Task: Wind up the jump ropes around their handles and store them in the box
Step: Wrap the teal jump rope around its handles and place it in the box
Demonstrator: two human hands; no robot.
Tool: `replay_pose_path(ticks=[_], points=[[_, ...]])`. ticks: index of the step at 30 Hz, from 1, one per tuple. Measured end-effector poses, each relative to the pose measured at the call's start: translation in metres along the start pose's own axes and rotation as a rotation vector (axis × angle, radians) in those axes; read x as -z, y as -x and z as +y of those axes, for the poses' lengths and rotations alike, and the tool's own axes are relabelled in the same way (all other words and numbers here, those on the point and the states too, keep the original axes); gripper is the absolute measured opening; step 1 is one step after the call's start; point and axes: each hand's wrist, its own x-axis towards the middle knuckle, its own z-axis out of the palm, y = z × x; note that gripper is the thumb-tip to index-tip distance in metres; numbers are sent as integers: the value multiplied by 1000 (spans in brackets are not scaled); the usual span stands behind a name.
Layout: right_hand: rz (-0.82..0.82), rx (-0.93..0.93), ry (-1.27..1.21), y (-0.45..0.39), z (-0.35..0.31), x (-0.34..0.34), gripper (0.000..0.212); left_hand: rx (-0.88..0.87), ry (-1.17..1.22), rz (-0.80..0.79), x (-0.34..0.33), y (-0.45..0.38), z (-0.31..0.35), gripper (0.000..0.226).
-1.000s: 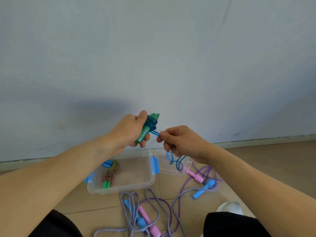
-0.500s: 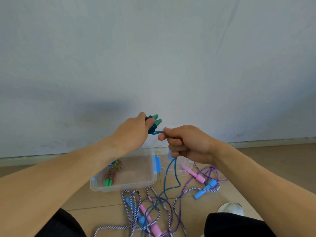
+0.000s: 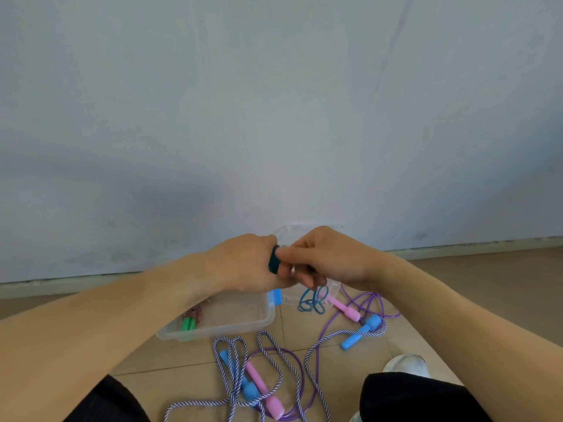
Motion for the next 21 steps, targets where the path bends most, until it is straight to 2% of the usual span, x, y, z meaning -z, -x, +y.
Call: replay_pose_path(ticks=[3,5,9,11,14,17,21], points=[[55,72,409,1,4,0,36,-84,-9,-168,-10,1,0,54],[120,83,475,2,10,7,35,-113,167,-298,-11,4,5,48],[210,62,226,2,21,22,35,-115,715,-353,0,8,13,26],[243,47,69,2,26,28,37,-139,924,-345,9,11,12,31],[199,74,-210,1,30,36,33,-105,1165,-301,17,11,10,49],[132,80,-350,-1,25,36,28,-95,1297,-182,20,8,6,54],[100,86,-352,-3,20,30,30,-5,1304,-8,24,6,4,55]])
